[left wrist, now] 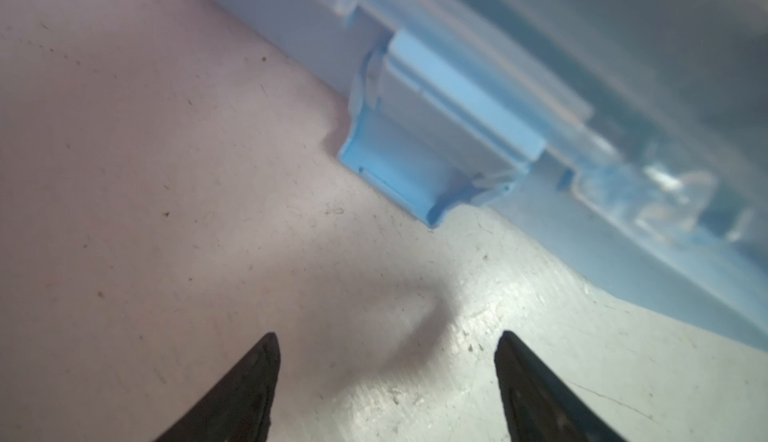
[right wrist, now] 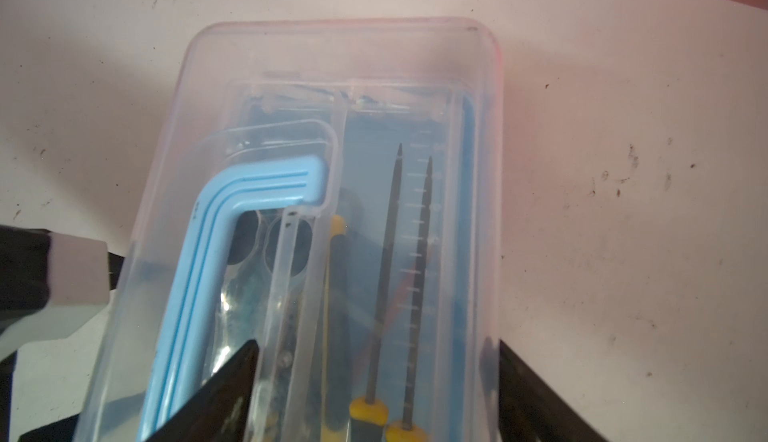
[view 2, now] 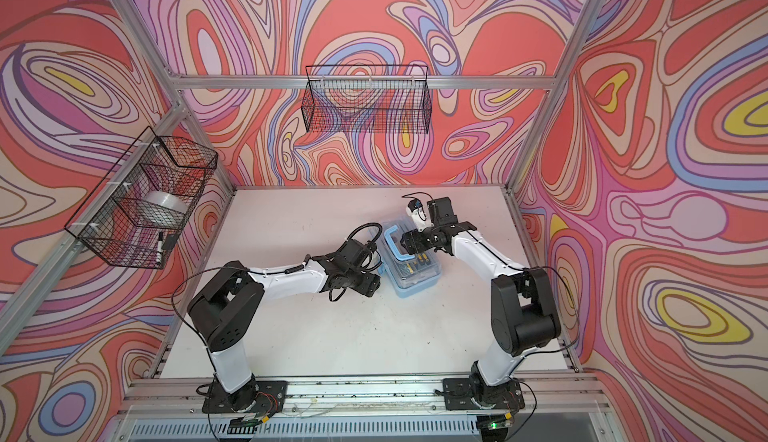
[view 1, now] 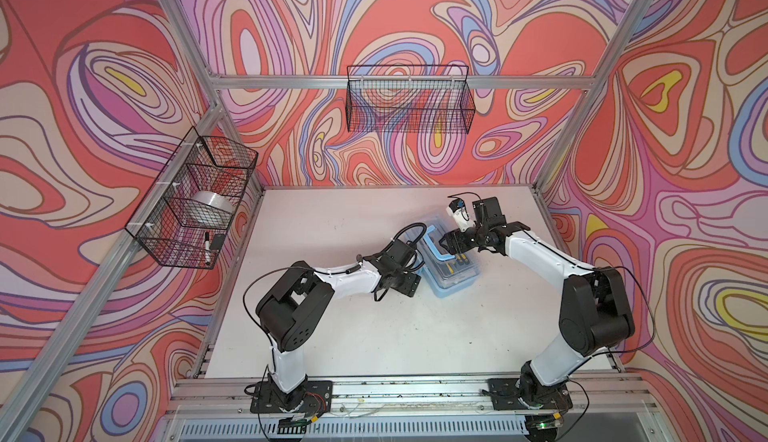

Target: Pack the tool kit

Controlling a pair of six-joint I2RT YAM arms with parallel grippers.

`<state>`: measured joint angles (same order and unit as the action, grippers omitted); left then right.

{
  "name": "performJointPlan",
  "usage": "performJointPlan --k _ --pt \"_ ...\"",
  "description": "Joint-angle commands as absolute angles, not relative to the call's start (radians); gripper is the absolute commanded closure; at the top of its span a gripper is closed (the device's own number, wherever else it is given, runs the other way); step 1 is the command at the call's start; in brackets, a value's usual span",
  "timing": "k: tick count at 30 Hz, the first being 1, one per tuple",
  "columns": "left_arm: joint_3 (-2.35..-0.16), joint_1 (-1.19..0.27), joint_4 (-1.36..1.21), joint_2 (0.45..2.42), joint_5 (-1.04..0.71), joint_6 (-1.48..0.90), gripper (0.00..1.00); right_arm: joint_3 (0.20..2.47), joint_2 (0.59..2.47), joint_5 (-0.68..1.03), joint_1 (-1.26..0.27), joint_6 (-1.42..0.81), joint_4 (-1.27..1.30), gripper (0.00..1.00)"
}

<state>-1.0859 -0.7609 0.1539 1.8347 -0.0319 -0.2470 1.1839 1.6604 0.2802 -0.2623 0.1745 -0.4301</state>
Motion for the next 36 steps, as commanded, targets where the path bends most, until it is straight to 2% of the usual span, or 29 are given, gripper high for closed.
performJointPlan --k 1,15,24,36 --pt "-1.057 -0.76 0.066 1.799 0.013 -0.244 0.17 1.119 1.677 0.316 -0.295 0.235 -0.579 0.17" --pt "-0.909 -0.816 -0.182 1.803 0.101 -0.283 0.13 1.071 1.652 0.307 -0.295 0.185 -0.523 0.17" --pt "-0.884 -0.89 -0.316 1.861 0.259 -0.304 0.0 1.054 1.64 0.281 -0.295 0.159 -0.512 0.17" --pt "-0.839 -0.907 -0.472 1.911 0.429 -0.347 0.0 1.052 1.634 0.261 -0.295 0.152 -0.512 0.17"
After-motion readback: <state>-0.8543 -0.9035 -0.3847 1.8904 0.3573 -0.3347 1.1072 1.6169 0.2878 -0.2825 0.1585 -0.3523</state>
